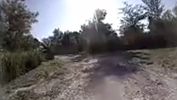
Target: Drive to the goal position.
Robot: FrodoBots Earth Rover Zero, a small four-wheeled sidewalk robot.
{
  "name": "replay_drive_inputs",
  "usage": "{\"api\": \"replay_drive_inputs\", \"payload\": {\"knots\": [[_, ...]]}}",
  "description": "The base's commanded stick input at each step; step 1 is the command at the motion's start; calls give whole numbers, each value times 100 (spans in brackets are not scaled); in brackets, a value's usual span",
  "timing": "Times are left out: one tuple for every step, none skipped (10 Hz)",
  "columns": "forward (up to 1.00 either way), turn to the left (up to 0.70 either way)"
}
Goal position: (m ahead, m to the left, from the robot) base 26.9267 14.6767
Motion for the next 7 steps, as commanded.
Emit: {"api": "replay_drive_inputs", "payload": {"knots": [[70, 0], [70, 0], [70, 0], [70, 0], [70, 14], [70, 35], [70, 35]]}}
